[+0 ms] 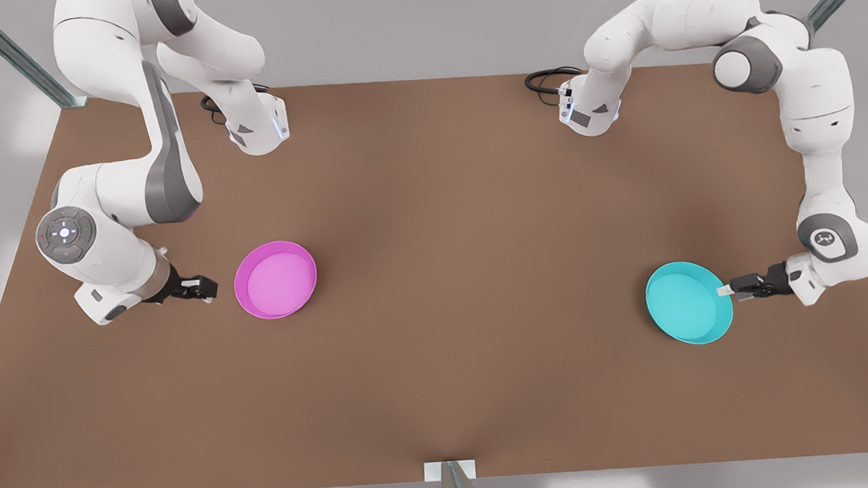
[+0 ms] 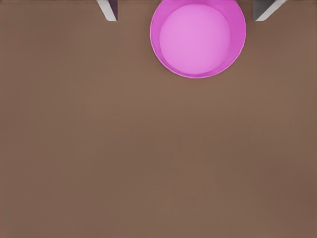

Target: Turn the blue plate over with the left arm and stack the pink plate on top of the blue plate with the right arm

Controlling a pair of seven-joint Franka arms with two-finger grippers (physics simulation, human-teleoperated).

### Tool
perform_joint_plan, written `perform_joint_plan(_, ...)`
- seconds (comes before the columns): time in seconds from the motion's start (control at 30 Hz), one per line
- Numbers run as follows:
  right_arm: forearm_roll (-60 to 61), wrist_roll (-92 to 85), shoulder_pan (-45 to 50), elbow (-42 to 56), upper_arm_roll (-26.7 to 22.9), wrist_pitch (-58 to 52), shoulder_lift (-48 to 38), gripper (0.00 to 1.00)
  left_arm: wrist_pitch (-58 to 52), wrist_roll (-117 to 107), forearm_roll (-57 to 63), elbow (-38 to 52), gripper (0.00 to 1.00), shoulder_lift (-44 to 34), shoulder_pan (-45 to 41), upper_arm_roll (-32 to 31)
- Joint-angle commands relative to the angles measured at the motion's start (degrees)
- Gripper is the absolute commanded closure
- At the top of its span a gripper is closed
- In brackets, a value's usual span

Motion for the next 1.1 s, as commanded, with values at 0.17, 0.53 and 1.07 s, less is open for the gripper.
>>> perform_joint_plan(0.17,0.0,0.0,-0.1,0.0,0.0,0.1,0.3,0.00,0.0,0.4,-2.4,-0.8,0.00,1.1,0.5,0.3)
perform_joint_plan(0.53,-0.1,0.0,-0.2,0.0,0.0,0.1,0.7,0.00,-0.6,0.4,-2.4,-0.8,0.41,1.9,0.5,0.3)
perform_joint_plan(1.07,-0.1,-0.1,-0.3,0.1,-0.1,0.1,1.0,0.00,-0.9,-0.2,-2.2,-0.7,0.52,2.9,0.5,1.0)
